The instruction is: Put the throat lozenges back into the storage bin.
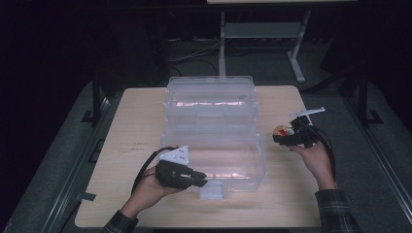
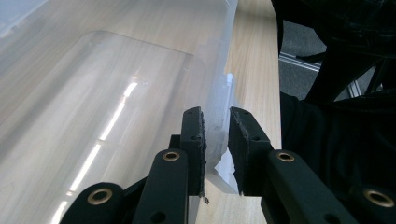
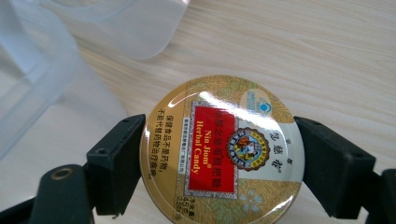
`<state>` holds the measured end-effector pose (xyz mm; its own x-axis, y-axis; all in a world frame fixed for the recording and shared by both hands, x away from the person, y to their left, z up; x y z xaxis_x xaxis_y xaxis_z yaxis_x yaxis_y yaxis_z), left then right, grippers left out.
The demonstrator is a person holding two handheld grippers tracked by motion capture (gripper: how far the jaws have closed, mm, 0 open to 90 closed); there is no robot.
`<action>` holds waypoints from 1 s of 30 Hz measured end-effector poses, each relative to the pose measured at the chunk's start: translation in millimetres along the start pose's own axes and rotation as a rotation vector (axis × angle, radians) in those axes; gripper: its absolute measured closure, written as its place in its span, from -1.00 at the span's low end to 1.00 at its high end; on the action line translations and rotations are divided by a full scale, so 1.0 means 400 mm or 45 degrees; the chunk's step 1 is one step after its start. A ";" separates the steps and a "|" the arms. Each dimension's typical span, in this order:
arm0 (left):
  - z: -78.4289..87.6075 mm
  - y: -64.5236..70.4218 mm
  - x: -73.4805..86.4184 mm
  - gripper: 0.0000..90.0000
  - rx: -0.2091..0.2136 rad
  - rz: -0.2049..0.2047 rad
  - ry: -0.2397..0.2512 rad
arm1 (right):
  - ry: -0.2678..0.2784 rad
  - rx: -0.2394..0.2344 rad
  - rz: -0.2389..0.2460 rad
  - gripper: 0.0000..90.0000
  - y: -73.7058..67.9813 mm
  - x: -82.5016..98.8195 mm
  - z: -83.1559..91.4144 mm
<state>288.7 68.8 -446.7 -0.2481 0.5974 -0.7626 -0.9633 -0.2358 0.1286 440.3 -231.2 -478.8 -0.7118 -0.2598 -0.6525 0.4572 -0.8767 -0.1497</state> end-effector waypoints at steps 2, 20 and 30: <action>0.000 0.000 0.000 0.69 0.000 0.000 0.000 | 0.001 0.002 0.007 -0.55 -0.004 0.000 0.008; 0.000 0.000 0.000 0.69 0.001 0.000 0.001 | 0.033 -0.075 0.043 -0.55 -0.046 0.002 0.078; 0.000 0.000 0.000 0.69 0.003 -0.001 0.002 | 0.052 -0.116 0.116 -0.55 -0.085 -0.004 0.126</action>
Point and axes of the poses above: each handheld gripper's, and its own axes: z roughly backward along the jaws, x roughly out of its underside, y roughly to its right, the point moved 10 cm from there along -z, roughly forward along the jaws, and after that the axes turned 4 degrees about -x, right-handed, at the moved point
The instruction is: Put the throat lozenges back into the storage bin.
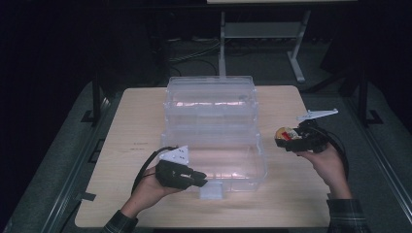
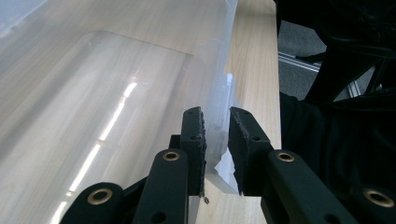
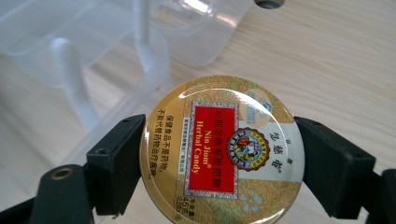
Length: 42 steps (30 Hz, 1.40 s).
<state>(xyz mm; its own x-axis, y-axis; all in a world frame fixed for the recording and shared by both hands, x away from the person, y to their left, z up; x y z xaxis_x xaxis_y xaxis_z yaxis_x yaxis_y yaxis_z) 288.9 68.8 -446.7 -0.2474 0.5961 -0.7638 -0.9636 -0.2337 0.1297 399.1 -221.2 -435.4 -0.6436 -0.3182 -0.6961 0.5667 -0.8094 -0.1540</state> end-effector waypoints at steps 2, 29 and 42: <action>0.000 0.000 0.000 0.69 0.000 0.000 0.000 | 0.004 -0.013 0.016 -0.55 -0.013 -0.004 0.008; 0.000 -0.001 0.000 0.69 -0.004 -0.002 -0.002 | 0.007 -0.175 0.203 -0.55 -0.185 -0.021 0.062; 0.000 0.000 0.000 0.69 -0.005 -0.002 -0.003 | -0.031 -0.245 0.280 -0.55 -0.262 -0.018 0.033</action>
Point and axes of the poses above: each handheld gripper's, and its own axes: z roughly backward along the jaws, x roughly out of its underside, y roughly to its right, the point moved 10 cm from there along -z, roughly forward along the jaws, and after that the axes turned 4 degrees about -x, right-handed, at the moved point
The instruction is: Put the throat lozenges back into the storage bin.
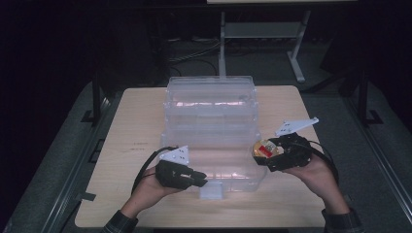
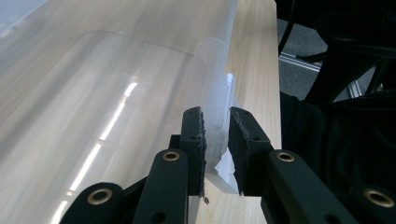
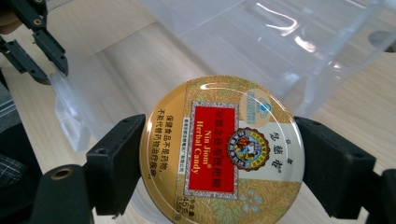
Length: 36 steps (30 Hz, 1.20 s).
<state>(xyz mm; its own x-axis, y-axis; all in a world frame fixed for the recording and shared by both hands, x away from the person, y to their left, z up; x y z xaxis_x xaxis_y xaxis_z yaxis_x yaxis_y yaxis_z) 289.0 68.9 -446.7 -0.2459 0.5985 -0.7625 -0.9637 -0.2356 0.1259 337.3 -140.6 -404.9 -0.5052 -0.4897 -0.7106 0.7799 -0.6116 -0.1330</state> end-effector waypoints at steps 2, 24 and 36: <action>0.000 0.000 0.000 0.69 0.000 0.000 0.000 | -0.004 -0.010 0.008 -0.55 -0.009 -0.001 -0.008; 0.000 0.001 0.000 0.69 0.003 0.003 0.001 | -0.072 -0.088 0.071 -0.56 -0.070 0.019 -0.077; 0.000 0.001 0.000 0.69 0.002 0.001 0.000 | -0.101 -0.071 0.091 -0.57 -0.068 0.028 -0.095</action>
Point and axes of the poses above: each handheld gripper's, and its own axes: z roughly backward along the jaws, x roughly out of its underside, y roughly to its right, the point moved 10 cm from there along -z, roughly forward along the jaws, and after that the axes turned 4 degrees about -x, right-handed, at the moved point
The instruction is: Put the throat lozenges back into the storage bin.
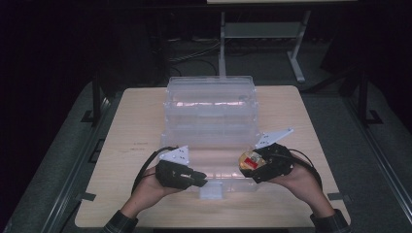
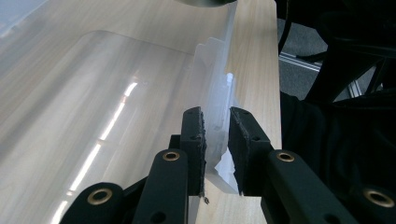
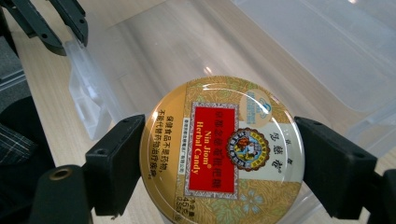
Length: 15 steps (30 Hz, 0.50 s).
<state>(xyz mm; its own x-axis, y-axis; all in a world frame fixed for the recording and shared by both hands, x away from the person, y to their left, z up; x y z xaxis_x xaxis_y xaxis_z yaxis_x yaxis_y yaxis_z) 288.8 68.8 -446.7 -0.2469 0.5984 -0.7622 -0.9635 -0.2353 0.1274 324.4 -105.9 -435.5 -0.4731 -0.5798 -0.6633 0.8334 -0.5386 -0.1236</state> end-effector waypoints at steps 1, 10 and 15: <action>0.000 0.000 0.000 0.69 0.000 -0.001 0.000 | 0.002 0.001 0.001 -0.57 0.001 0.000 0.000; 0.000 0.000 0.000 0.68 -0.002 -0.002 -0.003 | 0.032 0.004 -0.005 -0.58 0.003 -0.006 0.011; 0.000 0.000 0.000 0.69 -0.002 -0.001 -0.003 | 0.058 0.029 -0.011 -0.58 0.013 -0.009 0.036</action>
<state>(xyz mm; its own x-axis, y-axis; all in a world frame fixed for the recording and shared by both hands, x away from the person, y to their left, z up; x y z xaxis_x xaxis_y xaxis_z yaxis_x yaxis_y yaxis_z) 288.6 68.8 -446.7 -0.2466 0.6002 -0.7609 -0.9635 -0.2360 0.1262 326.3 -115.5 -423.1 -0.4660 -0.5470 -0.6954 0.8225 -0.5574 -0.1128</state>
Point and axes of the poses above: each handheld gripper's, and its own axes: z roughly backward along the jaws, x roughly out of its underside, y roughly to its right, the point moved 10 cm from there along -z, roughly forward along the jaws, and after that the axes turned 4 degrees about -x, right-handed, at the moved point
